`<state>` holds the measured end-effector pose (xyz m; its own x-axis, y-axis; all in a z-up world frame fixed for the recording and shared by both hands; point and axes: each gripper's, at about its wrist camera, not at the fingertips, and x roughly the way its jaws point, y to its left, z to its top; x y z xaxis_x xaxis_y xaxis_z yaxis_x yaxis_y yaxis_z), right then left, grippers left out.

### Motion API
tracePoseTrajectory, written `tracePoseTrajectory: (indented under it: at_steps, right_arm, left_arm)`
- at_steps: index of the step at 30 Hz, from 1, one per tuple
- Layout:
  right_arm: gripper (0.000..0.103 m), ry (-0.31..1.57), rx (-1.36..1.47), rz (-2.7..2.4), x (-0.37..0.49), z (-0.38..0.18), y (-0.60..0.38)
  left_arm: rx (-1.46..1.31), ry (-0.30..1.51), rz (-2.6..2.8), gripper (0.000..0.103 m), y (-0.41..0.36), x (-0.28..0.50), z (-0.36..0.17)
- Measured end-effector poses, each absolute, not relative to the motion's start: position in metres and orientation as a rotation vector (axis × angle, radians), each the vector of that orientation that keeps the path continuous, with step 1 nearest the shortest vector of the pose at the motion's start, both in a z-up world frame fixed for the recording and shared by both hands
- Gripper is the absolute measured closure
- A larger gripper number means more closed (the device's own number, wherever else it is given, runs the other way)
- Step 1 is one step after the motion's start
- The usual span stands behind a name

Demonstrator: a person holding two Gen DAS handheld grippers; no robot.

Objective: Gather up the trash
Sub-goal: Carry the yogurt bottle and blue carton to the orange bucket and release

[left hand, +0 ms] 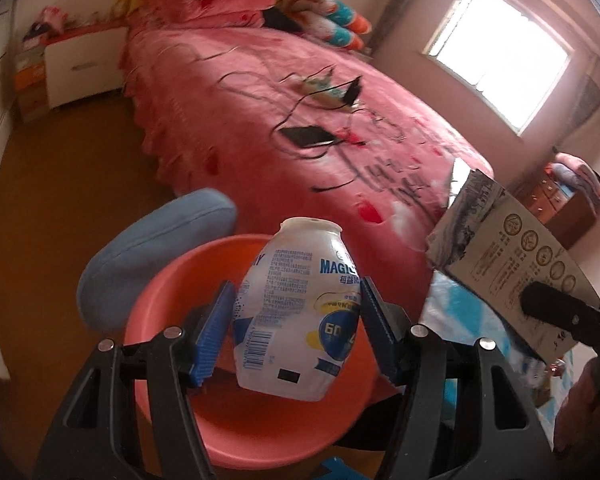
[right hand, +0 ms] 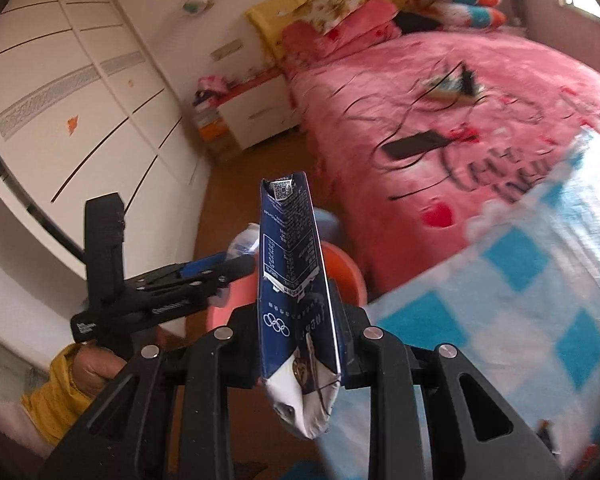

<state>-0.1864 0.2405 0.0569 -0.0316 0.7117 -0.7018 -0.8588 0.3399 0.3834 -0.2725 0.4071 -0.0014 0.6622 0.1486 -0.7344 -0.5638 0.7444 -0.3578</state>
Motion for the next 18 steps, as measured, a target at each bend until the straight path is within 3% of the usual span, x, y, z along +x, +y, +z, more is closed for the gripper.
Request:
tracePoseTrajectory:
  at_steps: [2, 3, 6, 7, 13, 18]
  right_arm:
    - [0.073, 1.000, -0.208, 1.285, -0.193, 0.048, 0.255]
    - [0.072, 1.013, -0.220, 1.285, -0.196, 0.042, 0.261]
    - [0.037, 1.061, -0.236, 1.280, -0.200, 0.027, 0.271]
    - [0.029, 1.058, -0.231, 1.267, -0.200, 0.026, 0.267]
    - [0.014, 0.967, -0.189, 1.176, -0.189, 0.041, 0.235]
    - [0.012, 0.859, -0.189, 1.089, -0.185, 0.056, 0.202]
  left_arm:
    - [-0.616, 0.769, 0.461, 0.038, 0.411, -0.275, -0.009]
    - [-0.623, 0.784, 0.479, 0.031, 0.414, -0.275, -0.014]
    - [-0.632, 0.797, 0.517, 0.024, 0.421, -0.280, -0.022]
    - [-0.630, 0.803, 0.532, 0.023, 0.424, -0.281, -0.024]
    - [-0.600, 0.805, 0.551, 0.021, 0.421, -0.283, -0.021]
    - [-0.553, 0.792, 0.530, 0.019, 0.407, -0.277, -0.013]
